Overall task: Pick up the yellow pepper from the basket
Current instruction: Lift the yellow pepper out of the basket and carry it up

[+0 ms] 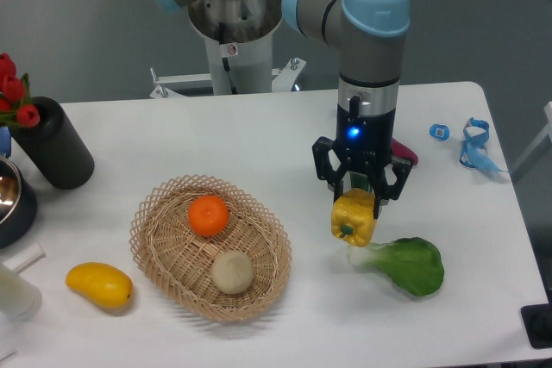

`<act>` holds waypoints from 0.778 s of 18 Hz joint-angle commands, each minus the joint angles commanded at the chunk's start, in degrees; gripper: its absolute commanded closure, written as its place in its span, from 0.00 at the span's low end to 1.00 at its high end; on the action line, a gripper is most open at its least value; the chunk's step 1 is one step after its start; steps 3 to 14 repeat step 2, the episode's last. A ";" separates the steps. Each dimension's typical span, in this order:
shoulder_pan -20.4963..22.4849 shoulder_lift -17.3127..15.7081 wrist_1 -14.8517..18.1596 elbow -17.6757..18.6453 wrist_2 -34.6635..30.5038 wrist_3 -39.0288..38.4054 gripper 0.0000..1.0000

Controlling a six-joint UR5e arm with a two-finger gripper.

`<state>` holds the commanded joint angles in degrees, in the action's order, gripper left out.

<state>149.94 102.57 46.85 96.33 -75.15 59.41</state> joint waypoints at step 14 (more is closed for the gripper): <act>0.00 0.00 0.00 0.00 -0.09 -0.09 0.76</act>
